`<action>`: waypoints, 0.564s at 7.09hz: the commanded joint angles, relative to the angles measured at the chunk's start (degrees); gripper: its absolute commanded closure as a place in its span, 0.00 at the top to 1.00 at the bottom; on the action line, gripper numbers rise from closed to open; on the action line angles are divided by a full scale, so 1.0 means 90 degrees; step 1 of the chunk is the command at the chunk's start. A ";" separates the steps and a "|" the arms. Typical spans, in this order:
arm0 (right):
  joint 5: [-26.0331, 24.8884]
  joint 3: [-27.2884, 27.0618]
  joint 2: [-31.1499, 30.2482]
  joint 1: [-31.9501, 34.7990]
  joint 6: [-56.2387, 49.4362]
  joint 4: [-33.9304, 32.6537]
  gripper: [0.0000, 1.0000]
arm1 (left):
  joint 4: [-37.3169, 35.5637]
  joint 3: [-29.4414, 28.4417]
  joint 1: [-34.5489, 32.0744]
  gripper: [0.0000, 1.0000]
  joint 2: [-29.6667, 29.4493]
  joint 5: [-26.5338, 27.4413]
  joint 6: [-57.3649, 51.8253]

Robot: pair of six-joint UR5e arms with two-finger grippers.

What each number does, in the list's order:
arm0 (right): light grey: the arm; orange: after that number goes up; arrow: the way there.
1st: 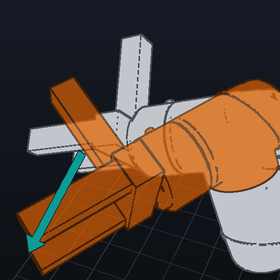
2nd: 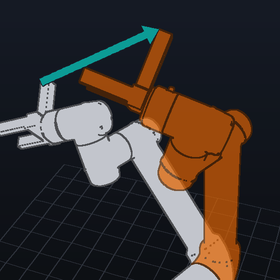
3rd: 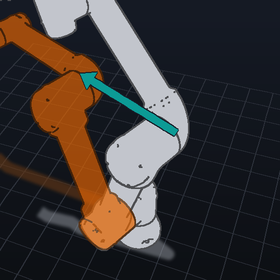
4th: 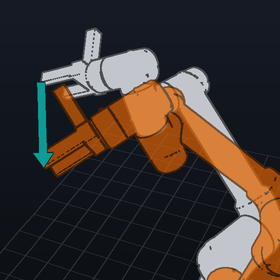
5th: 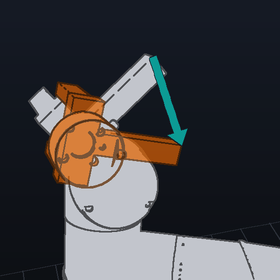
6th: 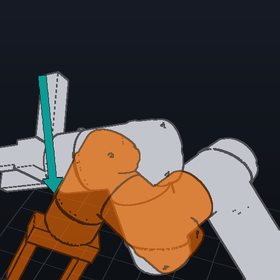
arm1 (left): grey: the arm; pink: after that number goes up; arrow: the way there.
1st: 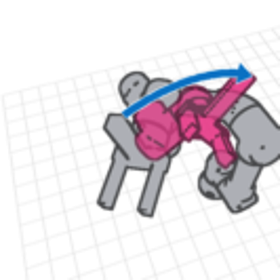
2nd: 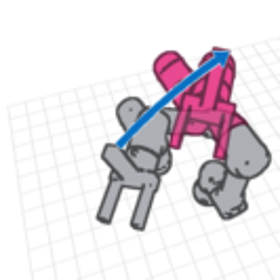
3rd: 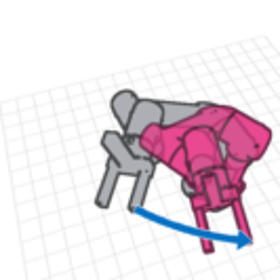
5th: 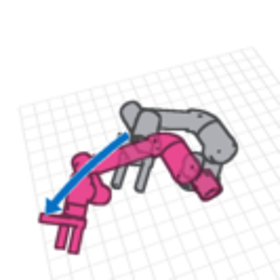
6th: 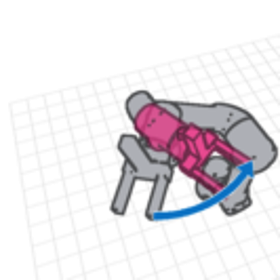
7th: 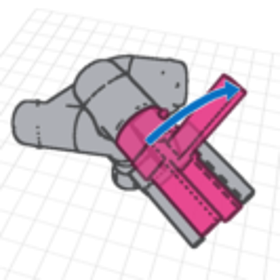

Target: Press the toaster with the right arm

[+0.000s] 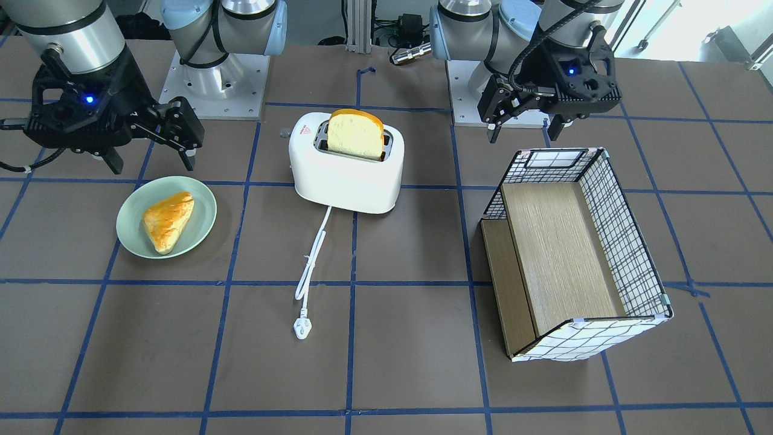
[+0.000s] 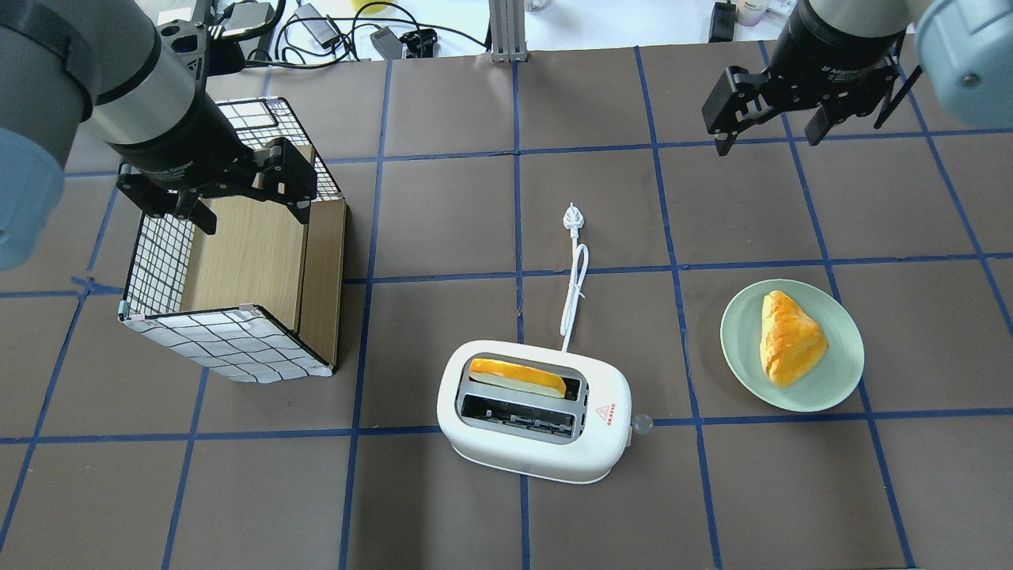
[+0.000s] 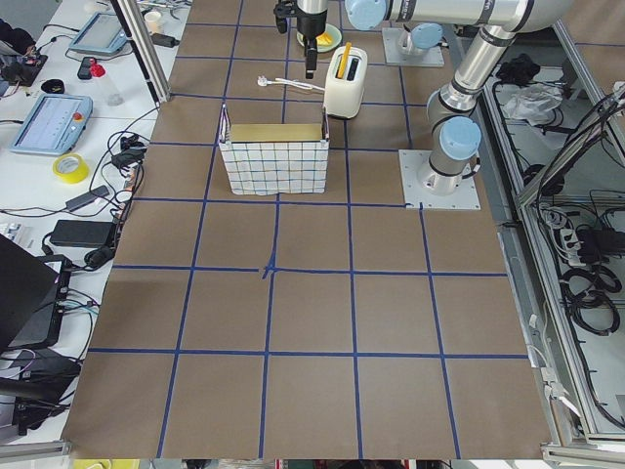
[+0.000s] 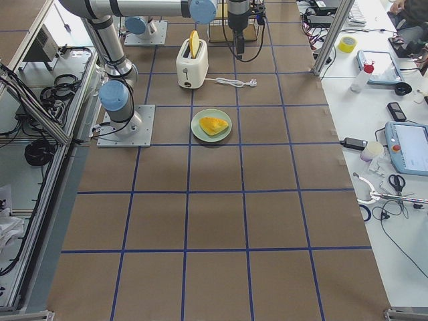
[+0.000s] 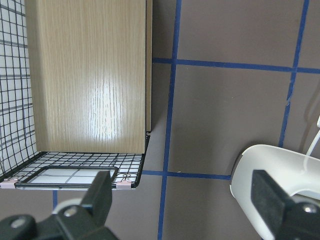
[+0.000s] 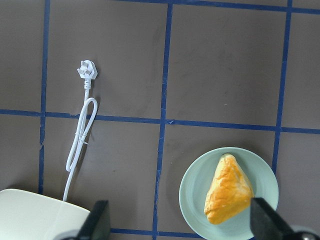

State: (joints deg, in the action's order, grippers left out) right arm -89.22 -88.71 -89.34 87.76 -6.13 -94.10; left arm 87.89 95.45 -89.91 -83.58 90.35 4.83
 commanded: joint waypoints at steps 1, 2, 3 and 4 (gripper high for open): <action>0.0050 -0.0007 -0.0005 0.0004 0.0269 -0.0003 1.00 | 0.0000 0.0000 0.0000 1.00 0.0000 0.0000 0.0000; 0.0060 -0.0007 -0.0005 0.0004 0.0377 -0.0003 1.00 | 0.0000 0.0000 0.0000 1.00 0.0000 0.0000 0.0000; 0.0031 -0.0007 -0.0005 0.0004 0.0378 -0.0003 1.00 | 0.0000 0.0000 0.0000 1.00 0.0000 0.0000 0.0000; 0.0030 -0.0007 -0.0005 0.0004 0.0378 -0.0023 1.00 | 0.0000 0.0000 0.0000 1.00 0.0000 0.0000 0.0000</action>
